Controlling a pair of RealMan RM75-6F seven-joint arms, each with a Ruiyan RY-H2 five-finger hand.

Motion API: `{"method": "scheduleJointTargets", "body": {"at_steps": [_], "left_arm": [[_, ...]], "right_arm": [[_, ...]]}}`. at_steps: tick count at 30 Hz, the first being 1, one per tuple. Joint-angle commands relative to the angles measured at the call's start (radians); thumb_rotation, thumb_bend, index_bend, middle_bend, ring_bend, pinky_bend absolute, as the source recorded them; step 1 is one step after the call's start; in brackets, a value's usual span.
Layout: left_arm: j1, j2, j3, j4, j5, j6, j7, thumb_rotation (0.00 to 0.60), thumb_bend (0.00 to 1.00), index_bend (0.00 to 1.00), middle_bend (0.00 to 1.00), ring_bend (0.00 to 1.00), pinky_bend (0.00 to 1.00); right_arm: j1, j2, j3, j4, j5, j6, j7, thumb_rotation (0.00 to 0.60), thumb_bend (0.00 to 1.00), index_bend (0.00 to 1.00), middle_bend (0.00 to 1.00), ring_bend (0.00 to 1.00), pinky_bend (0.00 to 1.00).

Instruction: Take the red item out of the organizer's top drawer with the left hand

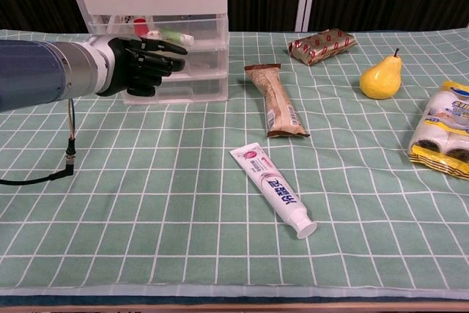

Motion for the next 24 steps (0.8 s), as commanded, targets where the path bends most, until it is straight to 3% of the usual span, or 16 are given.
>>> {"method": "scheduleJointTargets", "body": {"at_steps": [1,14,19,24], "left_arm": [[0.003,0.003,0.002,-0.003,0.004,0.002,-0.005,0.6,0.45,0.22,1.0,0.99,0.99],[0.027,0.031,0.026,-0.053,0.051,0.015,-0.017,0.6,0.45,0.24,1.0,0.99,0.99],[0.064,0.078,0.088,-0.125,0.167,0.076,0.03,0.6,0.45,0.26,1.0,0.99,0.99],[0.075,0.132,0.162,-0.161,0.34,0.165,0.155,0.6,0.45,0.28,1.0,1.0,0.99]], "right_arm": [[0.0,0.0,0.0,0.0,-0.001,0.0,-0.001,0.6,0.06,0.0,0.0,0.0,0.23],[-0.001,0.001,-0.001,-0.002,-0.001,0.001,-0.001,0.6,0.06,0.0,0.0,0.0,0.23],[-0.001,0.002,0.0,-0.002,0.001,0.001,0.002,0.6,0.06,0.0,0.0,0.0,0.23],[-0.001,0.002,-0.002,-0.004,-0.002,0.0,0.0,0.6,0.06,0.0,0.0,0.0,0.23]]}}
